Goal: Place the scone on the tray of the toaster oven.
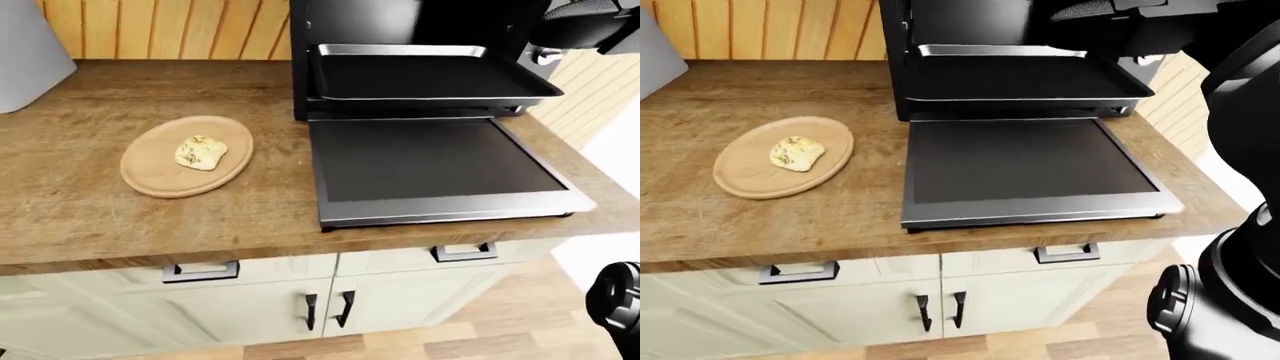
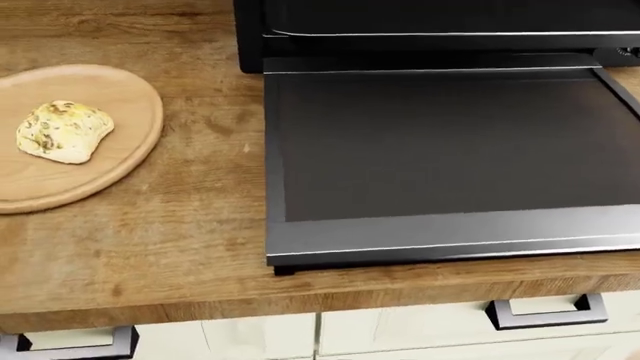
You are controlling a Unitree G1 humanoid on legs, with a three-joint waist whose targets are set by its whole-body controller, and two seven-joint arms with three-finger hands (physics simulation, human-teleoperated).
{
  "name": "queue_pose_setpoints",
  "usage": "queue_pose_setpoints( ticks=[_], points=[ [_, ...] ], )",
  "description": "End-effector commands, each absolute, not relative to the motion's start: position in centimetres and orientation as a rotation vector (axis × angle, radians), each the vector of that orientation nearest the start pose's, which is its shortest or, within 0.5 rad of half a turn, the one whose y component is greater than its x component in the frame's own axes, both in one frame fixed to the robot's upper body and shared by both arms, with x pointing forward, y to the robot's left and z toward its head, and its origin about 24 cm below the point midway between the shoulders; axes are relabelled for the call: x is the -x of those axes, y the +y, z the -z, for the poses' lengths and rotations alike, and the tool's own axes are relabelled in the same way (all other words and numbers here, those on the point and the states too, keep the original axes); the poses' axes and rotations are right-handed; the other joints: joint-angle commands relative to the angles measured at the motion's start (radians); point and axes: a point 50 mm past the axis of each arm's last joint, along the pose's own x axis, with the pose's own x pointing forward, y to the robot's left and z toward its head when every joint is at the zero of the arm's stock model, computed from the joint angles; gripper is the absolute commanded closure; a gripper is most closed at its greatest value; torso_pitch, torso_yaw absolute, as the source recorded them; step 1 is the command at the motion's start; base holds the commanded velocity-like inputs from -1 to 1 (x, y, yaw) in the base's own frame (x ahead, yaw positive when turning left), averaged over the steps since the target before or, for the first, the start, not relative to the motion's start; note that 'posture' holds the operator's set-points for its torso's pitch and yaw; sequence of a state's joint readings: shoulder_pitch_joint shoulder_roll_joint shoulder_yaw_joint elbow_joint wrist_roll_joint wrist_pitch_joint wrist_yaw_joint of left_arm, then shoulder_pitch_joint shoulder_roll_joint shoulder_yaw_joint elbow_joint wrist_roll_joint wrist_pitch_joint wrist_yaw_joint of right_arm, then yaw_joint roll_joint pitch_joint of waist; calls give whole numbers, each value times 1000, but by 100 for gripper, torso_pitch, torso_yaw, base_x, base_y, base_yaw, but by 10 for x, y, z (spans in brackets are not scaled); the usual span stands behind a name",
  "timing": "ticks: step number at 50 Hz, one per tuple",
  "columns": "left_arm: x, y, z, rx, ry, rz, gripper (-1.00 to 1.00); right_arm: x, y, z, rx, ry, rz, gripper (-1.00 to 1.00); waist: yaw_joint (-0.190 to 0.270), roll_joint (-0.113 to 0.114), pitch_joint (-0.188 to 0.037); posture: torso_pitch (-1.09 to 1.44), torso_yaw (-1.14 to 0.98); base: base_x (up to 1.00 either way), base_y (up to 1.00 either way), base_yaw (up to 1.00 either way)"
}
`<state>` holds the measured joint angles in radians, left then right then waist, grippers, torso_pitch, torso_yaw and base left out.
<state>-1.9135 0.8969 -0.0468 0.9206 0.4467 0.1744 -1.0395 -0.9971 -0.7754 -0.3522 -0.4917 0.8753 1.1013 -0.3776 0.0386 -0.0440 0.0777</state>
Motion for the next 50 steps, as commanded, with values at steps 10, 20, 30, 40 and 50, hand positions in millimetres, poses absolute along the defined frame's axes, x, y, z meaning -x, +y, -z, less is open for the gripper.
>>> queue_pose_setpoints(
  ticks=[10,20,30,40,50],
  points=[
    [-298,231,-490,-1649,-218,316,-100,-232,-220,-394,61,-557,58,-100,4,-32,-13,0,0,0,0,0],
    [-288,220,-488,-1822,-328,446,-100,-230,-222,-396,55,-567,64,-100,15,-39,-8,0,0,0,0,0],
    [-308,201,-465,-1857,-251,532,-100,-232,-223,-393,54,-561,66,-100,24,-32,-5,0,0,0,0,0],
    [-323,189,-437,-1876,-190,606,-100,-232,-223,-393,54,-559,65,-100,19,-34,-9,0,0,0,0,0],
    [-321,183,-431,-1884,-188,643,-100,-231,-221,-393,50,-564,62,-100,14,-33,-13,0,0,0,0,0]
  ],
)
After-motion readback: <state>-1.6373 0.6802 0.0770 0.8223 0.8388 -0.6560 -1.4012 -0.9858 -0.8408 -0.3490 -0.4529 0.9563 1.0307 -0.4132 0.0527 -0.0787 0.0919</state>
